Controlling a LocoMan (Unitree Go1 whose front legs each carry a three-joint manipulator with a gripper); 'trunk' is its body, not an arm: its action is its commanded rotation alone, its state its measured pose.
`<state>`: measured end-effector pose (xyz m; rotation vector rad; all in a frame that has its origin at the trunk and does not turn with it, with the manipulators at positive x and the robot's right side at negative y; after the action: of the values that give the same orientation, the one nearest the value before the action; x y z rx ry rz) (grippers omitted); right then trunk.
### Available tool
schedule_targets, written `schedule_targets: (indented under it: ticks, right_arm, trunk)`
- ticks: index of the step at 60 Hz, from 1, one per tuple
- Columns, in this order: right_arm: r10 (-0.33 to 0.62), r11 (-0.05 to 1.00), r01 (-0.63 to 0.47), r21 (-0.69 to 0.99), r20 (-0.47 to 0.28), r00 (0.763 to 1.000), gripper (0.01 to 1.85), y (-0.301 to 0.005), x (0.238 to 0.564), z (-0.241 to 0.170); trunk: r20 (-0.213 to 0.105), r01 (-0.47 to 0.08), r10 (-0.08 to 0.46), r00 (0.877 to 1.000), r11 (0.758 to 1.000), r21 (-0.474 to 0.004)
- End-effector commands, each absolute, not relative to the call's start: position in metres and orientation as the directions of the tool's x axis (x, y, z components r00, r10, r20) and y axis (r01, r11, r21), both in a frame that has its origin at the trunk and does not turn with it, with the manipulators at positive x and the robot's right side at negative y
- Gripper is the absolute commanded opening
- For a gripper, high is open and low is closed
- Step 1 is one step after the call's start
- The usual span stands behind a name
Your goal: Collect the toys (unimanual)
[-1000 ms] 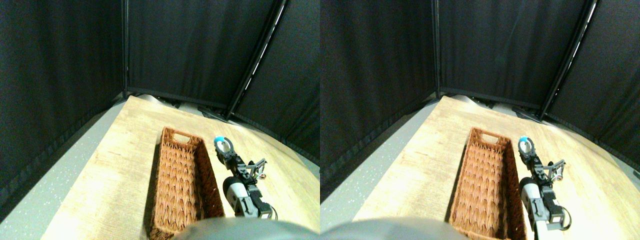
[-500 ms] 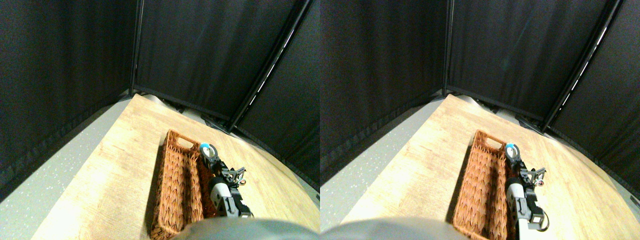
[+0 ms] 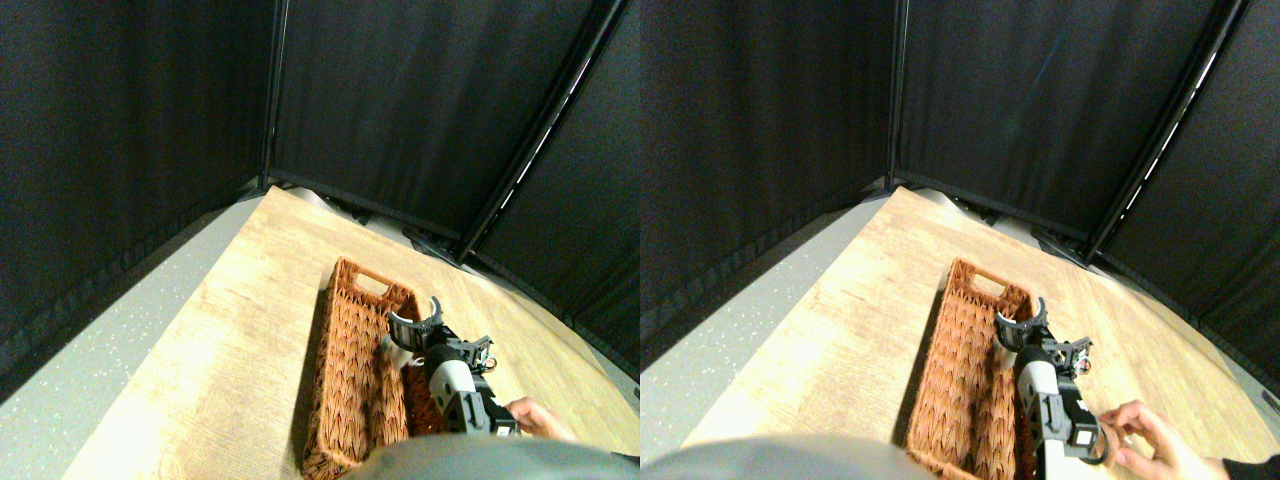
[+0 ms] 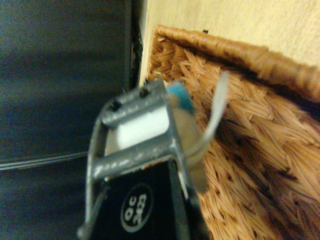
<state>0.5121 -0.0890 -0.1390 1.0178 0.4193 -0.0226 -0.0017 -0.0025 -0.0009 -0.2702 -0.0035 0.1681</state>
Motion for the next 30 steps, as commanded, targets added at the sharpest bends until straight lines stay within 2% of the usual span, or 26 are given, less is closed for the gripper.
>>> schedule_targets:
  ticks: [1,8,16,30]
  right_arm:
    - [0.170,0.519,0.176,0.836,-0.303,0.938,1.34,-0.091,0.510,-0.128]
    - [0.176,0.519,0.162,0.839,-0.291,0.940,1.34,-0.094,0.508,-0.126]
    - [0.150,0.543,0.129,0.830,-0.247,0.957,1.33,-0.101,0.507,-0.123]
    - [0.066,0.539,0.064,0.840,-0.118,0.991,0.96,-0.125,0.509,-0.116]
  trunk:
    - [-0.033,-0.175,0.173,0.984,0.948,-0.267]
    - [-0.033,-0.172,0.170,0.985,0.950,-0.259]
    - [-0.030,-0.165,0.163,0.986,0.955,-0.248]
    - [-0.028,-0.141,0.138,0.990,0.966,-0.217]
